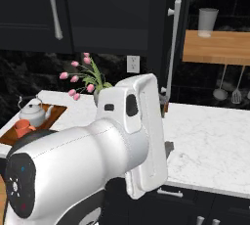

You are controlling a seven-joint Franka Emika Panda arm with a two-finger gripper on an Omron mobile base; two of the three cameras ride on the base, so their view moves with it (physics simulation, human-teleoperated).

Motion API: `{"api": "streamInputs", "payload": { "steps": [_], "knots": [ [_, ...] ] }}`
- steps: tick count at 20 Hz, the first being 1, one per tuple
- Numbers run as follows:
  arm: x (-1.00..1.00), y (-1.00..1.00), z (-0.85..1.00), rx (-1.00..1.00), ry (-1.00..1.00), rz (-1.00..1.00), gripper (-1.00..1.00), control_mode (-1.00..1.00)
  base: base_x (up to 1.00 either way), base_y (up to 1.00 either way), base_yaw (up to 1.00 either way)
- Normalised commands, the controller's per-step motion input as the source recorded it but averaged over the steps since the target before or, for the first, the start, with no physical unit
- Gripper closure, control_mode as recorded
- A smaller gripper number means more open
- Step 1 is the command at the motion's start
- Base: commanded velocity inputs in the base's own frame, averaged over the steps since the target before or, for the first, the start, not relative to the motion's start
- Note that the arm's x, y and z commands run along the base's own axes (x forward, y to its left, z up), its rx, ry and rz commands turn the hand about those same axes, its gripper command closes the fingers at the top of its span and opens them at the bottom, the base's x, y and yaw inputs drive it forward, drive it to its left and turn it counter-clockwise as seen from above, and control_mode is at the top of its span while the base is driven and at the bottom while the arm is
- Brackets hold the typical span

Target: Pick the kettle from the counter and place it on the tray. Then pick the mug from the cabinet and place it on the tray. Then close the cabinet doors.

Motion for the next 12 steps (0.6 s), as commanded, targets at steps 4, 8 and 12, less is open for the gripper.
{"api": "streamInputs", "payload": {
  "steps": [4,8,12],
  "knots": [
    [0.49,-0.47,0.0,0.0,0.03,0.0,-1.0,-1.0,0.0,0.0,0.0],
    [0.62,-0.39,0.03,0.0,0.01,0.0,-1.0,-1.0,0.0,0.0,0.0],
    [0.74,-0.18,0.01,0.0,0.0,0.0,-1.0,-1.0,0.0,0.0,0.0]
  ]
}}
